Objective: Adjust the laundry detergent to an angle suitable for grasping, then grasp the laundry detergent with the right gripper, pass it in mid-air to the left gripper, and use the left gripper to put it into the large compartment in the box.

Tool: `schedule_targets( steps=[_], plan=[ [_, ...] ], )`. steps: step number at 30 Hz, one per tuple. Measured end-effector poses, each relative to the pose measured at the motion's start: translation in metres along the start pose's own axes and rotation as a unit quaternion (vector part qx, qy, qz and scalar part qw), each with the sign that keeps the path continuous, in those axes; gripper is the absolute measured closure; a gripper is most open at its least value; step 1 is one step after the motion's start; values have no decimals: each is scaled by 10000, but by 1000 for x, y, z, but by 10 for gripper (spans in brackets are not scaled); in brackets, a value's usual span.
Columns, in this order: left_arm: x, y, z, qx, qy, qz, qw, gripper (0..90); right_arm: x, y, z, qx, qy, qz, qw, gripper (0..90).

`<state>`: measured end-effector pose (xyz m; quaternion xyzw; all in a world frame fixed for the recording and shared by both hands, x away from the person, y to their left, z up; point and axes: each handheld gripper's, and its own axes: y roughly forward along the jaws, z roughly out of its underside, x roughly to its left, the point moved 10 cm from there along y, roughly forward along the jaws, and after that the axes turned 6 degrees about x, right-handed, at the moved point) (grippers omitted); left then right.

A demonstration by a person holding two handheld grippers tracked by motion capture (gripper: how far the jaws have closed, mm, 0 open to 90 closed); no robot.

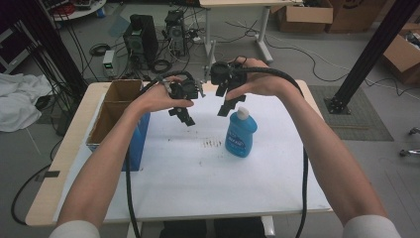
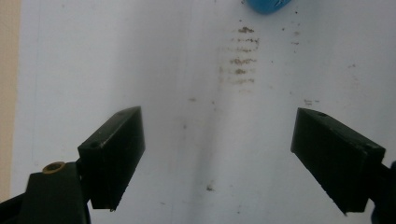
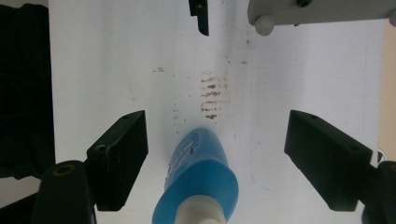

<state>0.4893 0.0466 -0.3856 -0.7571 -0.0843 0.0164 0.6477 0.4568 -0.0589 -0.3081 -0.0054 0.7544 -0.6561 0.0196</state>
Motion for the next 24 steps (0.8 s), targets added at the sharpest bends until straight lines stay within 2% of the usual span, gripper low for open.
schedule_targets(
  steps=[3,7,10,17,21,24],
  plan=[
    [0,-1,0,-46,-73,-11,10000,182,0,0,-1,-17,-60,6,10000,216],
    [-1,0,-1,-40,-56,-8,10000,182,3,0,1,36,-20,18,10000,212],
    [0,0,-2,-54,-28,12,10000,182,2,-3,2,-38,-68,45,10000,212],
    [-1,3,-7,-75,15,40,10000,182,4,-9,13,5,27,95,10000,211],
    [-2,2,-7,-50,27,55,10000,182,4,-15,20,-24,187,181,9997,207],
    [-1,2,-5,-31,35,31,10000,182,4,-23,28,-133,476,237,9985,190]
  ],
)
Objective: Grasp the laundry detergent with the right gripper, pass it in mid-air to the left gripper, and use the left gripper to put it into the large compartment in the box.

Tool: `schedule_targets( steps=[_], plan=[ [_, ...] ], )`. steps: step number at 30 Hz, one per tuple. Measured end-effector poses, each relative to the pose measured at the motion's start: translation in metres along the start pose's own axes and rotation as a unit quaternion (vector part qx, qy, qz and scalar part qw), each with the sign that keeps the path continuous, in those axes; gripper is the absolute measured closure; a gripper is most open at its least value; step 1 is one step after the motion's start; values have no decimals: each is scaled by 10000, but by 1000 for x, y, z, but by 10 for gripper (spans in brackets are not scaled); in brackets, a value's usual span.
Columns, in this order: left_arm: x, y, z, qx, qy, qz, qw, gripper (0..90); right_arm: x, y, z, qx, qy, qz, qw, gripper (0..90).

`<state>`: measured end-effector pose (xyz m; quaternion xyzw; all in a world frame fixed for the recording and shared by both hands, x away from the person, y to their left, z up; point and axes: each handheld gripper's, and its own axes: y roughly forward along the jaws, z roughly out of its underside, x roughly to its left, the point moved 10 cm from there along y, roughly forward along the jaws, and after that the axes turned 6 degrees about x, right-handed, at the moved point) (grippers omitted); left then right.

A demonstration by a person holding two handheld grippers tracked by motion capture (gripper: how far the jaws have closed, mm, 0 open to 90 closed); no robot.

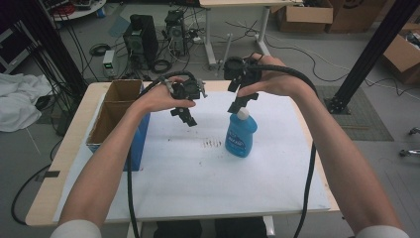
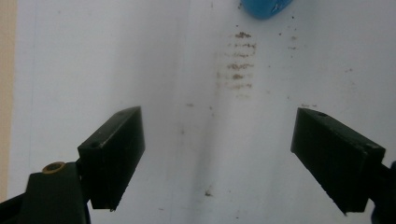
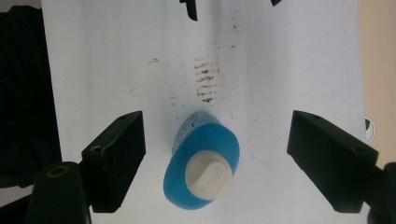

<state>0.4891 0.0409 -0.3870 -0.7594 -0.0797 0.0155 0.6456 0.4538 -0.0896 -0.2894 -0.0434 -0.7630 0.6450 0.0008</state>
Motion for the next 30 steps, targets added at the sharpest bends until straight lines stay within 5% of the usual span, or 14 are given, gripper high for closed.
schedule_targets(
  steps=[9,12,30],
  plan=[
    [-1,-1,2,-49,-108,48,9999,182,-2,-7,18,-184,474,93,9987,171],
    [-1,-1,3,-37,-107,43,9999,182,-3,-6,31,-295,776,97,9965,170],
    [-1,3,-1,17,-40,54,10000,182,8,23,77,-510,1624,103,9854,171]
  ],
)
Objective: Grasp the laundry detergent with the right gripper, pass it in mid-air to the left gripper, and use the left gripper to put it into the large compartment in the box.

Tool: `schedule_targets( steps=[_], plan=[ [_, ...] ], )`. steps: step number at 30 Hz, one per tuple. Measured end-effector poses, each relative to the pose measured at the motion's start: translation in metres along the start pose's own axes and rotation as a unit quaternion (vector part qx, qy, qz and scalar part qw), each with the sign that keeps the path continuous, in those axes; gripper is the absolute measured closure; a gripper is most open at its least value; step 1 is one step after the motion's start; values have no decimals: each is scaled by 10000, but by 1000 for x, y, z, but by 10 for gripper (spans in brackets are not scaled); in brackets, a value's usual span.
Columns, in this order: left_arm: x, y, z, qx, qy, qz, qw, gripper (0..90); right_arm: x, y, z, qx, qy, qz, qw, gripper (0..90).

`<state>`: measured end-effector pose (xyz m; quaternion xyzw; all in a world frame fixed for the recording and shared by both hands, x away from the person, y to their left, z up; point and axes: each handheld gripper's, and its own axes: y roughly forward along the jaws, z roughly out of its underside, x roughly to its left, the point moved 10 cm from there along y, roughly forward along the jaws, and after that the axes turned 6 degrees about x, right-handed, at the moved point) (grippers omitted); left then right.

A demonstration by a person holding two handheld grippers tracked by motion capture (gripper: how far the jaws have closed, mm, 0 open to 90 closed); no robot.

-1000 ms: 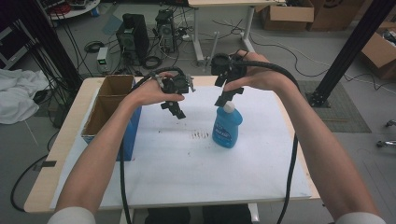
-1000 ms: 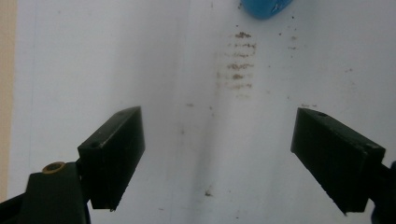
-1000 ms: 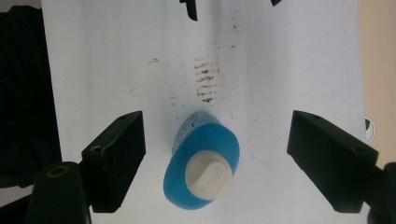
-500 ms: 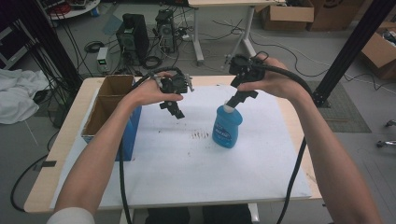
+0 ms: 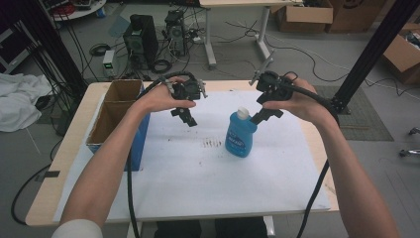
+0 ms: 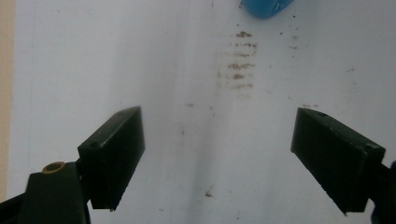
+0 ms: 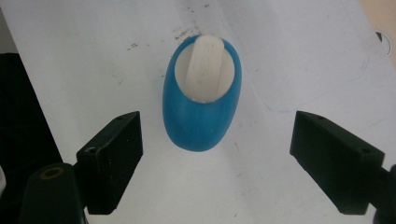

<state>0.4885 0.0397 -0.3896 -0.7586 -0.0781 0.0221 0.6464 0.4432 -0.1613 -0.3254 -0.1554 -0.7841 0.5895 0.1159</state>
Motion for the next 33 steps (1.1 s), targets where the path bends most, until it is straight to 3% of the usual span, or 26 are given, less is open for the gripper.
schedule_targets(
  steps=[5,15,24,33],
  plan=[
    [0,1,0,-13,-35,15,10000,182,3,12,11,-81,316,-4,9995,170],
    [0,2,0,-10,-25,14,10000,182,11,31,21,-223,532,138,9982,167],
    [-1,1,0,9,-32,6,10000,182,14,46,20,-584,700,182,9957,160],
    [-2,2,0,-34,-61,20,10000,182,14,61,20,-1001,840,333,9909,160]
  ],
)
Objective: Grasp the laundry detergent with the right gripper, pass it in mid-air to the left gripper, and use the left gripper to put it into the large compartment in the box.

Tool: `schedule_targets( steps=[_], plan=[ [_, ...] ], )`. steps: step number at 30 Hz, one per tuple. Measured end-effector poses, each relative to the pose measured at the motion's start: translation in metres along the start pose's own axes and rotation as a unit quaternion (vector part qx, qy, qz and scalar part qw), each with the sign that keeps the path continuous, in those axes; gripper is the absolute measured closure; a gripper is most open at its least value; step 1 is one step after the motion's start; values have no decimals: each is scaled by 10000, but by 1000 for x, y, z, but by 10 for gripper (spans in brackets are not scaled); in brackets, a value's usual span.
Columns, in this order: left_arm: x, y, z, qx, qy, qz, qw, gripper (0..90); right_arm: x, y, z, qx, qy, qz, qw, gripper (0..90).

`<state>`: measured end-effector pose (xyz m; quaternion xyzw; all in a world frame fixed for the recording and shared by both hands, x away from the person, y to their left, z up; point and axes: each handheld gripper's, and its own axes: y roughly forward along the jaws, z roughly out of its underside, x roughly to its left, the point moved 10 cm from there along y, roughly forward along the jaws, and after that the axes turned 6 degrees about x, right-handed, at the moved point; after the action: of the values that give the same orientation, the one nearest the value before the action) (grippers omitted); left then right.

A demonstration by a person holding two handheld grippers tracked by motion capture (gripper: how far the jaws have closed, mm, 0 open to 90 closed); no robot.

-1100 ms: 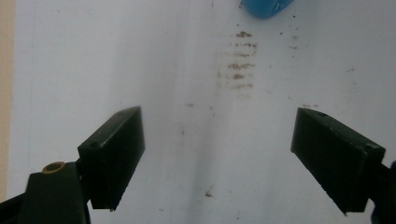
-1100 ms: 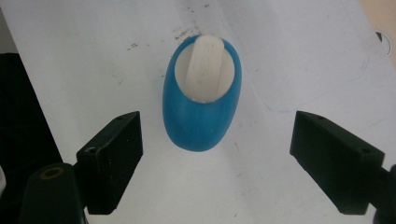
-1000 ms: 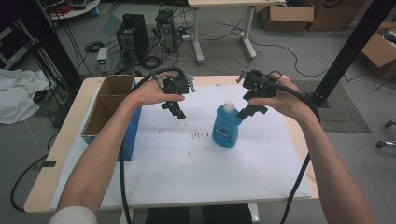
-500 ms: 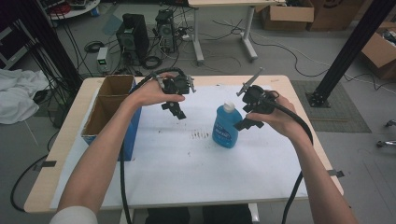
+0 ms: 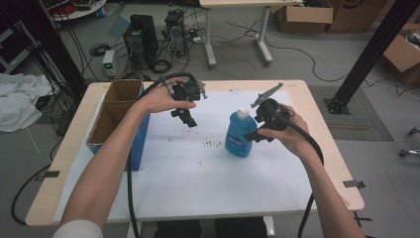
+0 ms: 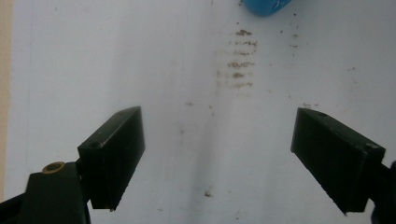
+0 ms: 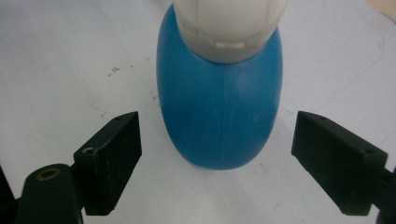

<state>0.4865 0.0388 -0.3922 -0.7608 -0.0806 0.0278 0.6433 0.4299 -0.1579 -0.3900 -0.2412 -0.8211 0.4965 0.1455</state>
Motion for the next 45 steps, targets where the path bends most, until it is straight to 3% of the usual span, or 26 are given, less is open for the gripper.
schedule_targets(
  steps=[11,24,45],
  plan=[
    [-1,1,0,11,27,4,10000,182,-1,21,4,-192,148,15,9997,159],
    [-1,2,0,39,32,15,10000,182,1,33,3,-418,253,19,9988,160],
    [-1,2,0,60,68,-21,10000,182,1,41,5,-477,249,106,9985,208]
  ],
)
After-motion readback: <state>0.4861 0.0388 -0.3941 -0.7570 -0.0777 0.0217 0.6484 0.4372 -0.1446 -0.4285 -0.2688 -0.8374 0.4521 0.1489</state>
